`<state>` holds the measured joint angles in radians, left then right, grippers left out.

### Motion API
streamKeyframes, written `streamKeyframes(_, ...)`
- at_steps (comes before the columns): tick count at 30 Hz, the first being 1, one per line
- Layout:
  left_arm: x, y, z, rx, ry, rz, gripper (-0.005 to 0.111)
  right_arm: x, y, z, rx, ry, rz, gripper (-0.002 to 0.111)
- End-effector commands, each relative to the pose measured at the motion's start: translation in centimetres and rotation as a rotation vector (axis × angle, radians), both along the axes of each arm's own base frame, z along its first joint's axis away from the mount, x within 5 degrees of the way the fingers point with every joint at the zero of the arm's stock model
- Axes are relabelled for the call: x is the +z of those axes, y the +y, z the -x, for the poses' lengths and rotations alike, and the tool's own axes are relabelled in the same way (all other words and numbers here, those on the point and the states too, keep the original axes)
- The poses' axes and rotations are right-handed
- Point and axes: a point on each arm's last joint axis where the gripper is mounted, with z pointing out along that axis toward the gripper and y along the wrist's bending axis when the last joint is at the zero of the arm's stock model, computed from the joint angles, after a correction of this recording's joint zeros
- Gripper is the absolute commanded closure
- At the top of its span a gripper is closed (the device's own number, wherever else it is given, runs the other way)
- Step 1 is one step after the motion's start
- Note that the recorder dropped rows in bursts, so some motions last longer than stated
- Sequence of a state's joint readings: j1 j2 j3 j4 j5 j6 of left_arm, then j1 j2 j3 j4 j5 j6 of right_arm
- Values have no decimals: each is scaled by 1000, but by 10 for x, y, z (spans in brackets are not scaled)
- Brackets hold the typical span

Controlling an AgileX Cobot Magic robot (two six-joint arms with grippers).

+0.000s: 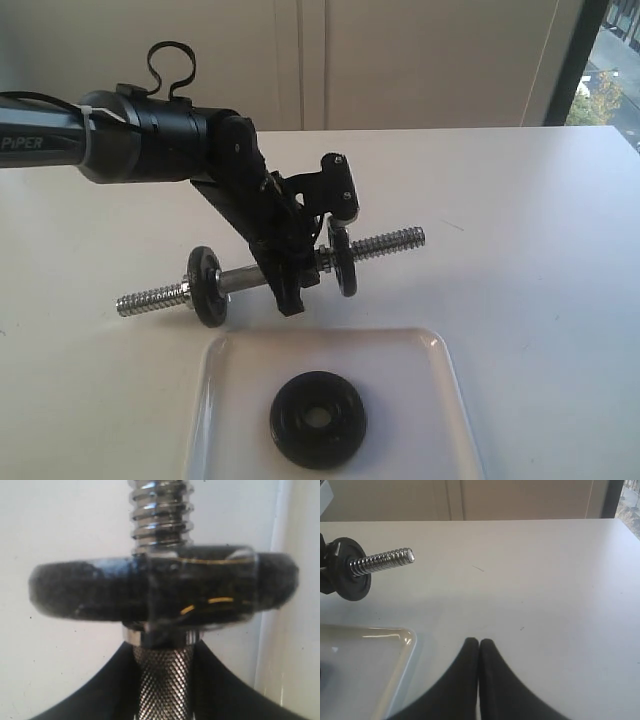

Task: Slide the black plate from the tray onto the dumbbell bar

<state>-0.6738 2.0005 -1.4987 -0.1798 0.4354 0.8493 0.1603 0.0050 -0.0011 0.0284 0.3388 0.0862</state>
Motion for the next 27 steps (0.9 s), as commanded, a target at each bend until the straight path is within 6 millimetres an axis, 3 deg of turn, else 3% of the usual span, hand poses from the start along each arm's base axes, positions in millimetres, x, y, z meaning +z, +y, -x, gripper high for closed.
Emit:
streamKeyframes(1, 27, 6, -1, 23, -30, 47, 107, 0, 0, 0, 2, -7, -5, 108)
streamKeyframes(8, 25, 8, -1, 9, -34, 15, 107, 3, 1, 0, -3, -28, -52, 108)
streamKeyframes(11, 25, 12, -3, 20, -28, 12, 107, 14, 4, -2, -30, -87, -413, 108)
streamKeyframes(12, 25, 15, -5, 29, -22, 10, 107, 20, 3, -2, -41, -130, -537, 108)
streamKeyframes(15, 24, 19, -7, 47, -8, 7, 107, 39, -4, -2, -72, -321, -694, 108)
streamKeyframes(21, 22, 27, -8, 61, 34, -15, 107, 60, -15, 4, -103, -598, -736, 108)
streamKeyframes(25, 22, 30, -9, 75, 47, -19, 107, 53, -11, 1, -88, -493, -742, 108)
streamKeyframes(27, 22, 30, -9, 77, 48, -18, 107, 43, -3, -1, -56, -324, -675, 108)
